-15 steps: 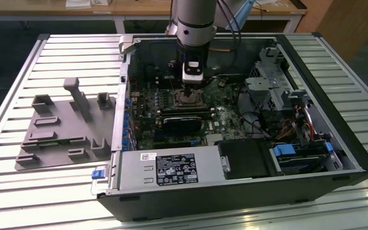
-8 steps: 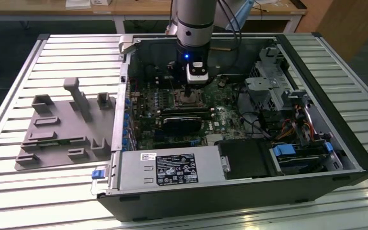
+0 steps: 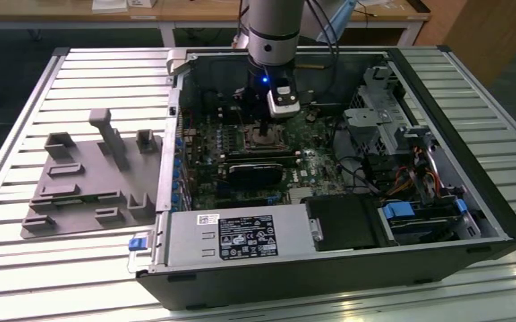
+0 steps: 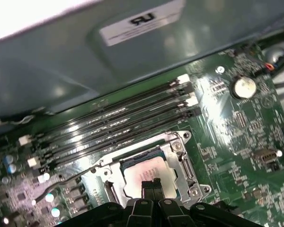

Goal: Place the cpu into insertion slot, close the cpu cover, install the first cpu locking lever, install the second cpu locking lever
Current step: 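Close the cpu cover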

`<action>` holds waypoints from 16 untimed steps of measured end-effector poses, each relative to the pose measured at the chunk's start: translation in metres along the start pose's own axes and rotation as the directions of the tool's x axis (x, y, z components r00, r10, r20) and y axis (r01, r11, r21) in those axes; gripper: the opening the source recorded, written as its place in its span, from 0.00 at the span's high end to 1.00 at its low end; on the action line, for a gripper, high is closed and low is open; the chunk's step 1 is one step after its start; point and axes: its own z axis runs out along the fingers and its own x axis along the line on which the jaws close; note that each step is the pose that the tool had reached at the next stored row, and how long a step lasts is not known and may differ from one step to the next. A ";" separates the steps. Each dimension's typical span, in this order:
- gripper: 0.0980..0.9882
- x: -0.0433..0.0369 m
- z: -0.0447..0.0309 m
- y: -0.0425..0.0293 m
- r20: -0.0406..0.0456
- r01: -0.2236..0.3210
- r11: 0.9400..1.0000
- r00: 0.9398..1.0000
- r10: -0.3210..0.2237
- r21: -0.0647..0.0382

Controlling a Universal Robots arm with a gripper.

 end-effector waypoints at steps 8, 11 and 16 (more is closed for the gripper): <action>1.00 0.0000 0.0005 0.0000 0.001 0.138 0.990 0.990 -0.138 -0.003; 1.00 0.0000 0.0008 0.0000 0.001 0.191 0.982 0.982 -0.191 -0.005; 1.00 0.0000 0.0011 0.0000 0.002 0.274 0.962 0.962 -0.274 -0.007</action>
